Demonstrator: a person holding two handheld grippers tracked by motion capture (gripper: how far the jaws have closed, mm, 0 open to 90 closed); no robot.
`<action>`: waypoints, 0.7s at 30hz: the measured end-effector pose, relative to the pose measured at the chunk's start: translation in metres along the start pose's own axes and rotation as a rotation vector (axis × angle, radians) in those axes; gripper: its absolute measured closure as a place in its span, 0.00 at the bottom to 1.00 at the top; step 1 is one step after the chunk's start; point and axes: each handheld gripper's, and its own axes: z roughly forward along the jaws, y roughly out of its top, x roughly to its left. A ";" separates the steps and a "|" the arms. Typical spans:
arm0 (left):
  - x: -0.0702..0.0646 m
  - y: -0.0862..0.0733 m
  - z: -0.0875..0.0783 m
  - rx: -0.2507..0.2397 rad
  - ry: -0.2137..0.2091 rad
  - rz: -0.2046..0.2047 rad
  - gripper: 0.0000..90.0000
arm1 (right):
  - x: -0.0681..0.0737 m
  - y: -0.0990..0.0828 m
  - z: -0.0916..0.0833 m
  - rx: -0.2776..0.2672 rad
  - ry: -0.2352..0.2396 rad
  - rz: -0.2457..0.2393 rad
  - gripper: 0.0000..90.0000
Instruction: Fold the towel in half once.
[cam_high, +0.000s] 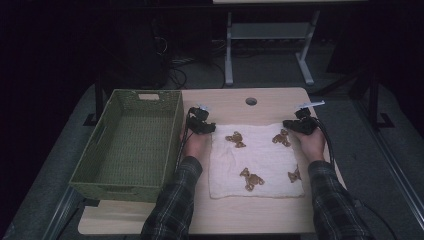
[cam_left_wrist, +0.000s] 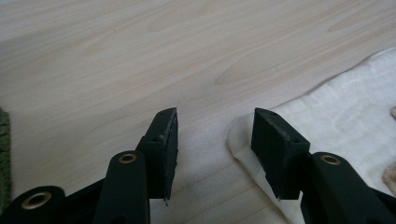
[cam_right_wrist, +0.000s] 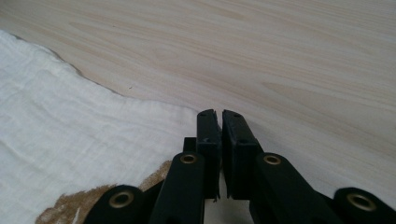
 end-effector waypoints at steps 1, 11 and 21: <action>0.000 0.000 0.000 -0.003 -0.006 -0.004 0.57 | 0.000 0.000 0.000 0.004 -0.002 -0.001 0.96; -0.006 0.002 -0.001 -0.003 -0.047 0.027 0.97 | 0.001 0.002 -0.003 0.021 -0.001 0.005 0.98; -0.011 0.008 -0.035 -0.083 -0.018 0.030 0.97 | 0.002 0.009 -0.033 -0.038 0.013 -0.016 0.98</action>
